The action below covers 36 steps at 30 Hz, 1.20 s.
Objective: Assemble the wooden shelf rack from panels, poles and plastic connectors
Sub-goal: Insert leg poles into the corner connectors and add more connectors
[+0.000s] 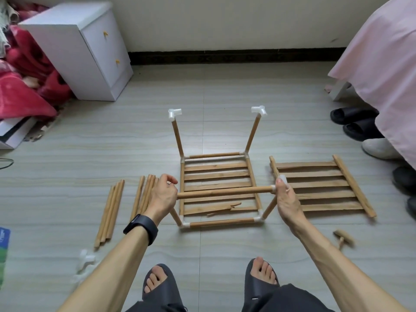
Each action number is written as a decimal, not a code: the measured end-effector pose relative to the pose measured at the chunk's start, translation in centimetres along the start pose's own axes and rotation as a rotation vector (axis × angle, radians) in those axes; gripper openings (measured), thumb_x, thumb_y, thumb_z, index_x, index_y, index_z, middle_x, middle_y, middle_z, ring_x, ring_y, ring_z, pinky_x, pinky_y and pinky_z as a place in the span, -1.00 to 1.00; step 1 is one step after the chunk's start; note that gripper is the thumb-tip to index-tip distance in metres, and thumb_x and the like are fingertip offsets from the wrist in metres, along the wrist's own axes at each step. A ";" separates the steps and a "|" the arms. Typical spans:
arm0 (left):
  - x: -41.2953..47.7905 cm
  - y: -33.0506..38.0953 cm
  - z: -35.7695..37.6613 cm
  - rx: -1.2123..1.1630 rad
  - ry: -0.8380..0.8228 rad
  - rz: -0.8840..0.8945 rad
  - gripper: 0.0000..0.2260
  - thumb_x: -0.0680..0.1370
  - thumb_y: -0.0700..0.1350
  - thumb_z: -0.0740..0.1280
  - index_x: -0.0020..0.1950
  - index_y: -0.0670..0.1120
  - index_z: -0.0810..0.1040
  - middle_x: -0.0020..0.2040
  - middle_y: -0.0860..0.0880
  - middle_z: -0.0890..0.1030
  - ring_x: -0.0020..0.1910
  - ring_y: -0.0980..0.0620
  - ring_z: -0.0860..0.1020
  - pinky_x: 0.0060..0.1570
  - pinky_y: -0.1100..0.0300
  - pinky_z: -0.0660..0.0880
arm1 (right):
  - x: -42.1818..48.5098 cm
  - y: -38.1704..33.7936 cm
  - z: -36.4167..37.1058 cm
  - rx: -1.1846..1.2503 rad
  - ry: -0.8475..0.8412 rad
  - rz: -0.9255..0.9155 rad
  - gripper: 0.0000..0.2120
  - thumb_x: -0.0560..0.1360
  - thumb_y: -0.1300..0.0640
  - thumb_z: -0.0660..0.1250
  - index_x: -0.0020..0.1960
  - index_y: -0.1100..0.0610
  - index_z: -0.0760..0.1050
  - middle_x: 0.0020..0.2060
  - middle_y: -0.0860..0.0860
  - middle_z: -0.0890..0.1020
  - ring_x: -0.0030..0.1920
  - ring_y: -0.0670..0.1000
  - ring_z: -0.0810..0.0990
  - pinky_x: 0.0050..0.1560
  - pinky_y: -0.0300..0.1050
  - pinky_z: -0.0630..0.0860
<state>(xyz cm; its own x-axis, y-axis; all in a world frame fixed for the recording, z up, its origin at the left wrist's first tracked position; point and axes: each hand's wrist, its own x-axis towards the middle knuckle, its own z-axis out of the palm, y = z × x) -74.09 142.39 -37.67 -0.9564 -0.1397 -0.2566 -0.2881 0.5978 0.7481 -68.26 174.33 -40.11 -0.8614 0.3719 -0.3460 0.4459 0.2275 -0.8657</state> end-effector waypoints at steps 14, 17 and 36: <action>2.7 2.5 -3.9 0.290 -0.018 0.298 -0.62 0.64 0.12 0.25 0.42 0.01 0.43 0.40 -0.06 0.40 0.25 0.03 0.44 0.21 0.11 0.44 | 3.0 -8.8 0.8 -0.272 -0.062 0.005 -0.09 0.48 -0.49 0.20 0.57 0.14 0.24 0.51 0.16 0.39 0.48 0.21 0.40 0.44 0.19 0.38; 7.8 1.4 -7.5 0.498 0.173 0.275 -0.54 0.59 0.09 0.32 0.46 0.03 0.38 0.52 -0.13 0.22 0.49 -0.16 0.25 0.39 -0.14 0.33 | -3.5 -6.8 3.3 -0.307 -0.236 -0.006 0.15 0.26 -0.70 0.16 0.61 0.01 0.10 0.49 0.07 0.44 0.41 0.11 0.48 0.36 0.10 0.44; 9.1 2.9 -3.7 0.330 -0.047 0.204 -0.41 0.51 0.29 0.37 0.44 0.12 0.28 0.29 -0.13 0.51 0.14 -0.08 0.54 0.08 -0.04 0.55 | 11.1 -11.5 -1.3 -0.593 0.049 -0.138 -0.74 0.69 -0.07 0.18 0.13 0.04 0.57 -0.04 0.07 0.69 -0.07 0.06 0.67 -0.17 -0.07 0.58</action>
<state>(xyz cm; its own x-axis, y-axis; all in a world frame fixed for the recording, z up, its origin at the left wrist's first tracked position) -83.82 139.91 -35.57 -0.9869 0.0402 -0.1565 -0.0536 0.8323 0.5518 -82.63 176.98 -33.50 -0.9150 0.3407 -0.2160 0.4024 0.7339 -0.5473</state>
